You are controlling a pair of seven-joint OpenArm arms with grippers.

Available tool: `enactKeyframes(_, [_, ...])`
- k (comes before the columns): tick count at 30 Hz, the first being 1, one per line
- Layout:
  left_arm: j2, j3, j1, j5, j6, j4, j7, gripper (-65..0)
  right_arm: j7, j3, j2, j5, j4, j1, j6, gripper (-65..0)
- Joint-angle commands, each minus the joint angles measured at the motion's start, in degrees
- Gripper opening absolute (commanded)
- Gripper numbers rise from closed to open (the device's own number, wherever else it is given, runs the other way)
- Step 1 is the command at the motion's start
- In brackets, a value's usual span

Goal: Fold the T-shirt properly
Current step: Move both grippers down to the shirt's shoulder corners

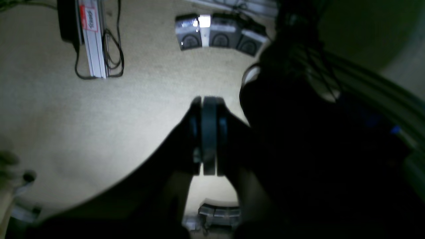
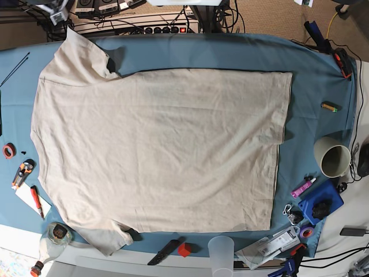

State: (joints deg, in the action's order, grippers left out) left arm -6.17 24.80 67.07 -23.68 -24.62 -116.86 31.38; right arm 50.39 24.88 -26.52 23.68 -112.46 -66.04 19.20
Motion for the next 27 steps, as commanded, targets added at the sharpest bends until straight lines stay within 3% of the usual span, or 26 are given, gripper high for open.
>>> enactKeyframes(1, [-0.2, 0.3, 1.3, -0.6, -0.2, -2.8, 0.4, -65.0, 0.4, 2.1, -0.6, 0.3, -2.2, -1.0, -0.1, -65.0])
enactKeyframes(5, [-0.2, 0.3, 1.4, -0.6, -0.2, -9.9, 4.9, -65.0, 2.0, 8.7, -0.6, 2.5, -8.0, -0.9, -0.1, -65.0])
enactKeyframes(11, [-0.2, 0.2, 1.4, -0.6, 0.3, -15.1, 5.0, -65.0, 1.5, 17.3, -0.6, 2.4, -14.7, 0.0, 0.0, -65.0])
enactKeyframes(14, [-0.2, 0.2, 1.4, -0.6, 3.1, -15.9, 5.1, -65.0, 1.5, 19.8, -0.6, 1.2, -15.8, 2.3, 0.0, -65.0])
enactKeyframes(18, [-0.2, 0.2, 1.4, -0.6, 4.1, -15.9, 5.0, -65.0, 3.1, 20.5, -0.6, -1.9, -15.8, 5.3, -0.1, -65.0])
enactKeyframes(19, [-0.2, 0.2, 1.4, -0.6, 4.0, -15.9, 5.0, -65.0, 3.8, 20.5, -0.6, -1.8, -15.8, 5.8, -0.1, -63.1])
enactKeyframes(23, [-0.2, 0.2, 1.3, -0.6, 4.1, -15.9, 5.0, -65.0, 4.2, 20.5, -0.6, -1.9, -15.8, 6.1, -0.1, -38.4])
enactKeyframes(24, [-0.2, 0.2, 1.3, -0.6, 4.1, -15.9, 5.0, -65.0, 4.2, 20.5, -0.6, -1.9, -15.8, 6.1, -0.1, -35.0])
enactKeyframes(27, [-0.6, 0.2, 1.3, -0.6, 4.1, -15.9, 5.0, -65.0, 4.2, 20.5, -0.6, -1.8, -15.8, 6.1, -0.2, -34.3])
